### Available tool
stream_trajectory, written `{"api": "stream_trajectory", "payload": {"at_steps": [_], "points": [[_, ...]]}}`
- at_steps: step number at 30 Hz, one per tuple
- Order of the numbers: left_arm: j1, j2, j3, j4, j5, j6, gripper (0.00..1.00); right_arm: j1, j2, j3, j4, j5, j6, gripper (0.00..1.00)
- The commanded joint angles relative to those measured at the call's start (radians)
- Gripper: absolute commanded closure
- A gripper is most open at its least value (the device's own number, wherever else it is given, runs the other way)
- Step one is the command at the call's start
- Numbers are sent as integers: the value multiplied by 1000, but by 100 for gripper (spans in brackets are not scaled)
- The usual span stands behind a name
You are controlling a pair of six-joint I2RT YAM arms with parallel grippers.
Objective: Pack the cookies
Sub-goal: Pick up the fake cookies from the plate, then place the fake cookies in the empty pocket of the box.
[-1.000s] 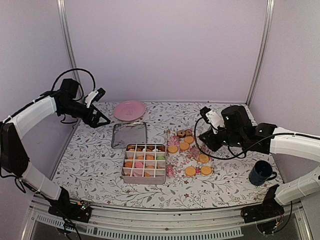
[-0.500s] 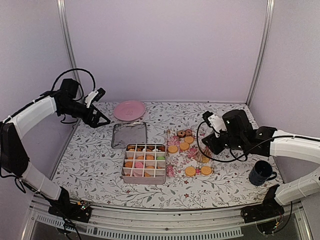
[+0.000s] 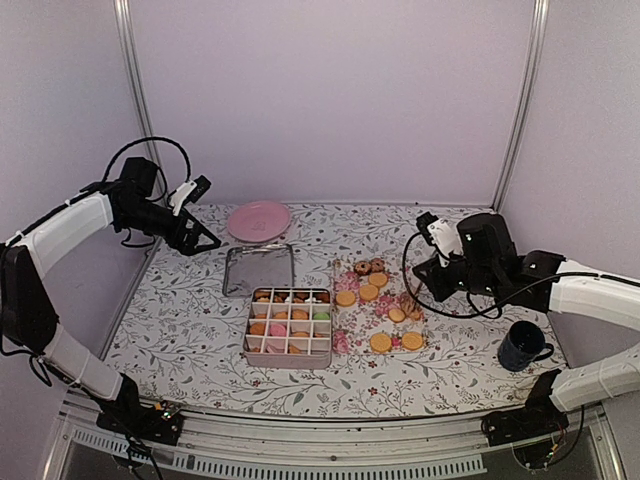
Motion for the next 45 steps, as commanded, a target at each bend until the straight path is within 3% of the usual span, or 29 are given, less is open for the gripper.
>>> {"api": "stream_trajectory", "payload": {"at_steps": [1, 13, 23, 29, 38, 45], "points": [[5, -1, 24, 12, 19, -8, 1, -11, -27, 42, 0, 48, -42, 97], [5, 1, 30, 16, 25, -15, 1, -25, -31, 78, -5, 73, -94, 100], [4, 1, 35, 16, 36, -20, 1, -27, -41, 176, -15, -49, -79, 100], [5, -5, 17, 19, 26, -9, 1, -24, -36, 241, -22, -266, -32, 100], [6, -5, 10, 26, 20, -9, 1, 166, 100, 349, 19, -323, 67, 100], [4, -8, 4, 25, 19, -6, 1, 240, 182, 363, 75, -330, 126, 100]]}}
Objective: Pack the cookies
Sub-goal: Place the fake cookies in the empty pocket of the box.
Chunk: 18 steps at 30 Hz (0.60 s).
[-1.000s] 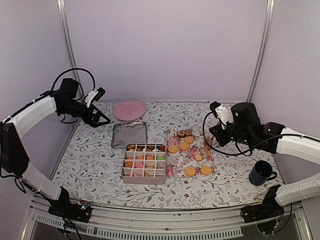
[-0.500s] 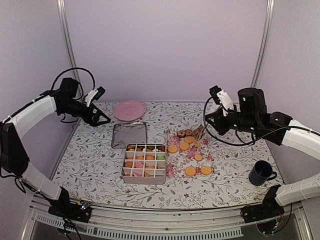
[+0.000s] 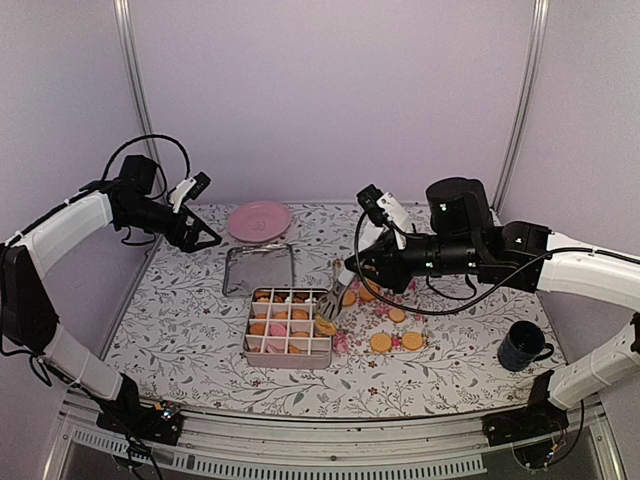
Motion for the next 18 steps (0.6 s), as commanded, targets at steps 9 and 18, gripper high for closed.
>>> {"api": "stream_trajectory", "payload": {"at_steps": [9, 18], "points": [[6, -12, -12, 12, -5, 17, 1, 41, 75, 18, 105, 1, 86, 100], [6, -12, -11, 13, -9, 20, 1, 55, 108, 12, 80, 21, 87, 100]]}}
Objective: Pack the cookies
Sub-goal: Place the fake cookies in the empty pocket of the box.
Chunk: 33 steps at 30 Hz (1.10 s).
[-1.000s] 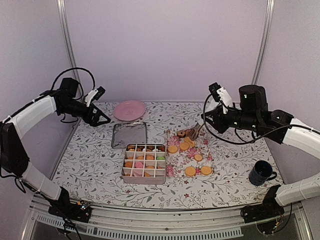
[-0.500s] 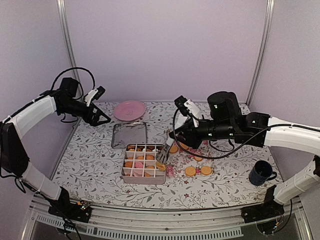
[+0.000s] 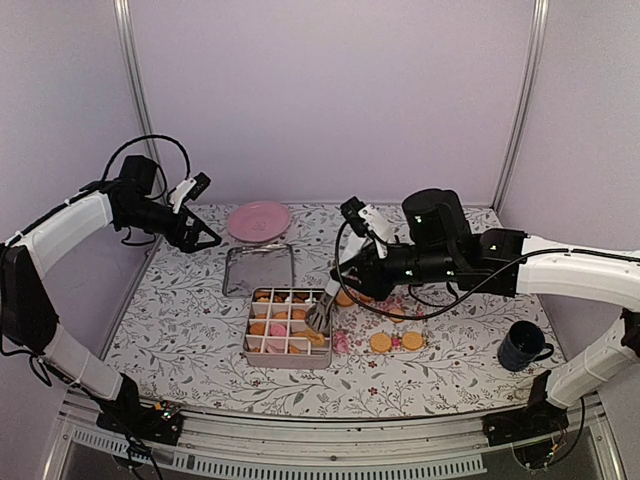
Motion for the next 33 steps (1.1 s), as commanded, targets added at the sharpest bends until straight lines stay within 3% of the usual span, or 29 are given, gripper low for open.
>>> {"api": "stream_trajectory", "payload": {"at_steps": [1, 17, 27, 33], "points": [[5, -11, -8, 11, -4, 16, 1, 19, 21, 14, 15, 26, 3, 100], [4, -12, -7, 13, -5, 14, 1, 42, -4, 55, -105, 106, -63, 100], [4, -15, -6, 13, -5, 14, 1, 42, -3, 51, -78, 91, -57, 100], [5, -18, -5, 12, -9, 14, 1, 42, -8, 56, -40, 110, -51, 84]]}}
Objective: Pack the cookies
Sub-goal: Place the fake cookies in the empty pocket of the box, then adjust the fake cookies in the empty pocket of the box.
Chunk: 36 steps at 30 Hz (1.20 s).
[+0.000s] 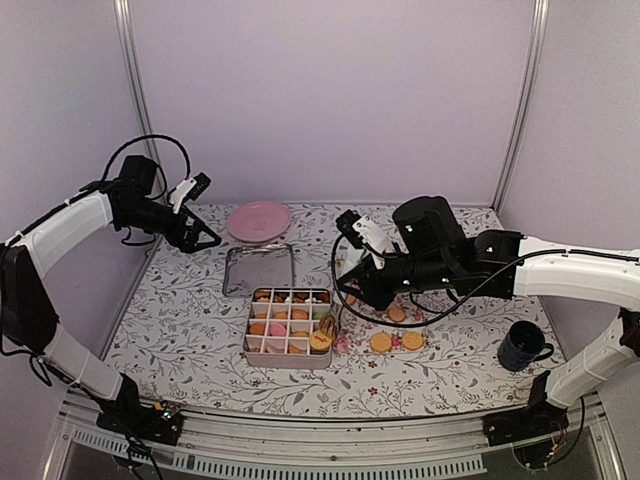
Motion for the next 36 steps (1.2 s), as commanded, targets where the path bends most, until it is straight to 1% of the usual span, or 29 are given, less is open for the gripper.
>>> {"api": "stream_trajectory", "payload": {"at_steps": [1, 9, 14, 17, 23, 30, 36], "points": [[5, -18, -6, 12, -5, 6, 1, 8, -28, 38, 71, 19, 5, 84], [4, -27, -11, 12, -6, 8, 1, 7, -7, 36, 120, -18, 17, 82], [5, -29, -13, 12, -8, 9, 1, 7, -4, 21, 127, 12, 15, 69], [6, -30, -12, 12, -11, 8, 1, 8, 3, 16, 144, 18, 9, 66], [6, -34, -12, 12, -20, 12, 1, 7, 25, 16, 154, 9, 4, 65], [6, -35, -9, 12, -21, 15, 1, 8, 47, -1, 157, 53, -24, 65], [6, -33, 1, 9, -21, 14, 1, 8, 41, -21, 164, 62, -29, 62]]}}
